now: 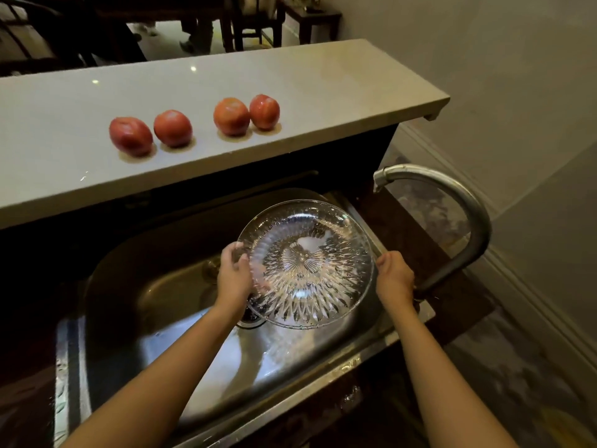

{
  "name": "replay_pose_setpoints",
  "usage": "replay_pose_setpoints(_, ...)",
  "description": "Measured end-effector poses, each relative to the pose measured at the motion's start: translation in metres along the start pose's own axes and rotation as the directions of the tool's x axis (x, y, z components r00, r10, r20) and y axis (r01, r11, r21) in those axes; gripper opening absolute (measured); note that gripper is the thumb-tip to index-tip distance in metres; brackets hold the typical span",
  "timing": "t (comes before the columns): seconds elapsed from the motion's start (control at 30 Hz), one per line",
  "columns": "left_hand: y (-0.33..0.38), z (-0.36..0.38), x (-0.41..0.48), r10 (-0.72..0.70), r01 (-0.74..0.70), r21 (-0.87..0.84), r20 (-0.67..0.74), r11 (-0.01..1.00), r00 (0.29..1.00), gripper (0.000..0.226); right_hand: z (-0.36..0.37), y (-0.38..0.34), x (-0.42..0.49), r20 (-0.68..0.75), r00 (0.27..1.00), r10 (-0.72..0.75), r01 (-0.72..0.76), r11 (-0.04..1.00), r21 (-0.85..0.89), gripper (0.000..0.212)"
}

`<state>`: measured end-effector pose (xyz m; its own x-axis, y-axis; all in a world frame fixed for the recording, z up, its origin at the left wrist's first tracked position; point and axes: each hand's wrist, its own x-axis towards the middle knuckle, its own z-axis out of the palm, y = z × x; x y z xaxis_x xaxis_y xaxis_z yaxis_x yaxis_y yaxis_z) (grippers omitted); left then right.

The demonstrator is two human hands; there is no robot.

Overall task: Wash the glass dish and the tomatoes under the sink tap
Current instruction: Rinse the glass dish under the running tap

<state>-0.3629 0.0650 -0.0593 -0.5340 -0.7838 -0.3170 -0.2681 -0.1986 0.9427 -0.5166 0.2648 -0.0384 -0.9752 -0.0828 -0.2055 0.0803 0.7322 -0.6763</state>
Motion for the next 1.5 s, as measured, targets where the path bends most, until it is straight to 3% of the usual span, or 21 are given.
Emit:
replay_pose_setpoints(0.13, 0.002, 0.002, 0.002, 0.016, -0.016, 0.003, 0.002, 1.000, 1.000, 0.030, -0.011, -0.009, 0.005, 0.094, 0.995, -0.019, 0.025, 0.997, -0.067, 0.035)
replay_pose_setpoints(0.27, 0.000, 0.007, 0.005, 0.044, -0.044, 0.014, -0.013, 0.999, 0.999, 0.030, -0.019, -0.012, -0.008, 0.013, 0.958, -0.286, 0.286, 0.958, -0.011, 0.040)
replay_pose_setpoints(0.37, 0.000, 0.013, 0.008, 0.026, -0.025, -0.014, 0.025, 1.000, 0.999, 0.029, -0.018, -0.016, -0.005, 0.131, 0.955, -0.265, 0.256, 0.963, 0.082, 0.031)
replay_pose_setpoints(0.43, 0.002, 0.021, 0.011, 0.093, -0.097, 0.130, 0.037, 0.987, 0.995, 0.038, -0.016, -0.019, 0.000, 0.101, 0.969, -0.227, 0.209, 0.964, 0.165, 0.024)
replay_pose_setpoints(0.5, 0.007, 0.030, 0.017, 0.222, -0.204, 0.501, 0.025, 0.841, 0.975, 0.051, -0.014, -0.021, 0.002, 0.037, 0.978, -0.206, 0.189, 0.947, 0.261, 0.023)
replay_pose_setpoints(0.57, 0.006, 0.040, 0.023, 0.378, -0.290, 0.805, 0.090, 0.517, 0.922, 0.060, -0.012, -0.024, 0.002, -0.004, 0.981, -0.193, 0.182, 0.920, 0.347, 0.024)
replay_pose_setpoints(0.63, 0.007, 0.055, 0.019, 0.395, -0.394, 0.883, 0.276, 0.256, 0.876, 0.064, -0.012, -0.028, 0.003, -0.031, 0.984, -0.173, 0.172, 0.914, 0.367, 0.024)
replay_pose_setpoints(0.67, 0.007, 0.064, 0.014, 0.362, -0.460, 0.856, 0.362, 0.235, 0.859, 0.065, -0.011, -0.030, 0.004, -0.032, 0.987, -0.158, 0.159, 0.916, 0.368, 0.023)
replay_pose_setpoints(0.77, 0.009, 0.101, 0.003, 0.314, -0.674, 0.674, 0.597, 0.302, 0.738, 0.062, -0.006, -0.030, 0.002, 0.032, 0.991, -0.130, 0.112, 0.938, 0.328, 0.023)
replay_pose_setpoints(0.83, 0.021, 0.122, 0.009, 0.351, -0.752, 0.612, 0.667, 0.246, 0.657, 0.059, -0.002, -0.028, -0.003, 0.039, 0.985, -0.166, 0.146, 0.938, 0.314, 0.023)
replay_pose_setpoints(1.1, 0.027, 0.073, 0.055, 0.289, -0.641, 0.740, 0.580, 0.204, 0.762, 0.061, -0.008, -0.025, 0.008, -0.086, 0.994, -0.063, 0.093, 0.911, 0.402, 0.024)
replay_pose_setpoints(1.3, 0.005, 0.091, -0.005, 0.231, -0.721, 0.650, 0.683, 0.238, 0.692, 0.066, 0.002, -0.028, 0.008, -0.047, 0.998, -0.052, 0.067, 0.917, 0.394, 0.023)
replay_pose_setpoints(1.37, 0.019, 0.098, 0.006, 0.323, -0.619, 0.761, 0.547, 0.194, 0.773, 0.067, 0.001, -0.026, 0.008, -0.034, 0.999, -0.020, 0.032, 0.905, 0.424, 0.023)
replay_pose_setpoints(1.43, 0.033, 0.086, 0.025, 0.392, -0.389, 0.901, 0.292, 0.193, 0.872, 0.072, -0.002, -0.024, 0.008, -0.047, 0.999, 0.002, 0.020, 0.890, 0.455, 0.023)
replay_pose_setpoints(1.5, 0.047, 0.060, 0.040, 0.321, -0.191, 0.927, 0.082, 0.324, 0.944, 0.077, -0.006, -0.023, 0.009, -0.062, 0.998, 0.003, 0.026, 0.889, 0.458, 0.023)
